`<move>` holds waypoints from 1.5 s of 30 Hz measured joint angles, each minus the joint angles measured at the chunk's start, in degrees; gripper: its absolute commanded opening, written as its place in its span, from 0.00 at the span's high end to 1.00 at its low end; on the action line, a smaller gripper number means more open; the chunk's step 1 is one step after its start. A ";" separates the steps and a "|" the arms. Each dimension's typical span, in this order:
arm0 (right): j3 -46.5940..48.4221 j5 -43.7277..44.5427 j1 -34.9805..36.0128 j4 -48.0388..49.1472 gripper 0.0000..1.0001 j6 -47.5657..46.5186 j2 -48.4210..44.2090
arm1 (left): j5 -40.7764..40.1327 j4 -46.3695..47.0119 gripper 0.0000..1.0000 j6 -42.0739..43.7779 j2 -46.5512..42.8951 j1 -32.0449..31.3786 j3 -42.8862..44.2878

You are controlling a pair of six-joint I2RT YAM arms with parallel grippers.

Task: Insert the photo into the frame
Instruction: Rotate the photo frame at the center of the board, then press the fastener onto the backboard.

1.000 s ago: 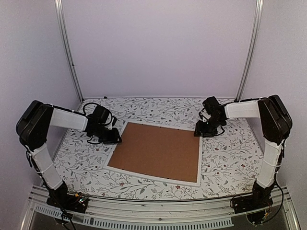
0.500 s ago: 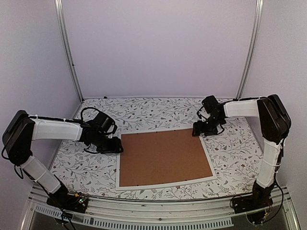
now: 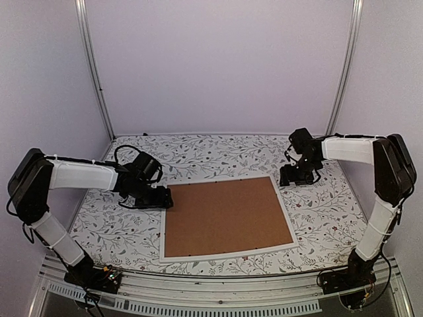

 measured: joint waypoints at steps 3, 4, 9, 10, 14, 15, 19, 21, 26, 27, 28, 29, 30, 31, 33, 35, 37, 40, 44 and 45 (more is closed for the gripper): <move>0.11 1.09 0.00 -0.76 0.30 0.00 0.76 | -0.13 -0.04 0.24 0.15 0.00 0.00 0.07; 0.13 1.29 0.00 -0.92 0.30 0.00 0.96 | -0.35 -0.07 0.24 0.17 0.04 0.00 0.11; 0.13 2.03 0.50 -1.55 0.30 0.00 1.40 | -1.33 -0.28 0.24 0.22 0.55 0.00 0.37; 0.13 2.10 0.68 -1.57 0.30 0.00 1.60 | -1.40 -0.35 0.25 0.22 0.63 0.00 0.37; 0.13 2.23 1.55 -1.57 0.30 0.02 2.62 | -1.49 -0.42 0.25 0.33 0.81 0.00 0.37; 0.15 2.25 1.81 -1.57 0.30 0.04 2.89 | -1.49 -0.42 0.25 0.37 0.81 0.00 0.37; 0.13 2.27 2.71 -1.66 0.30 0.09 3.76 | -1.49 -0.42 0.25 0.42 0.81 0.00 0.37; 0.13 2.29 2.99 -1.77 0.30 0.13 3.85 | -1.49 -0.42 0.25 0.42 0.81 0.00 0.37; -0.02 2.54 3.26 -1.77 0.30 0.52 3.85 | -1.49 -0.42 0.25 0.42 0.83 0.00 0.37; -0.09 2.60 3.26 -1.73 0.30 0.55 3.85 | -1.49 -0.42 0.25 0.42 0.83 0.00 0.37; -0.26 2.80 3.26 -1.73 0.30 0.59 3.85 | -1.49 -0.42 0.25 0.42 0.83 0.00 0.37; -0.31 2.89 3.26 -1.70 0.30 0.72 3.85 | -1.49 -0.42 0.25 0.44 0.83 0.00 0.37; -0.31 2.99 3.26 -1.68 0.30 0.74 3.85 | -1.49 -0.42 0.25 0.42 0.83 0.00 0.37; -0.31 3.08 3.26 -1.66 0.30 0.74 3.85 | -1.49 -0.42 0.25 0.42 0.83 0.00 0.37; -0.28 3.26 3.28 -1.66 0.30 0.76 3.85 | -1.49 -0.42 0.25 0.42 0.81 0.00 0.37; -0.28 3.30 3.28 -1.64 0.30 0.74 3.85 | -1.49 -0.42 0.25 0.42 0.83 0.00 0.37; -0.28 3.30 3.30 -1.62 0.30 0.74 3.85 | -1.49 -0.42 0.25 0.42 0.83 0.00 0.37; -0.28 3.37 3.67 -1.60 0.30 0.79 3.85 | -1.49 -0.39 0.25 0.42 0.83 0.00 0.35; -0.28 3.93 4.55 -1.60 0.30 1.18 3.87 | -1.46 -0.33 0.26 0.42 0.94 -0.02 0.28; -0.26 4.28 4.81 -1.62 0.30 1.38 3.87 | -1.46 -0.24 0.27 0.39 1.07 -0.02 0.22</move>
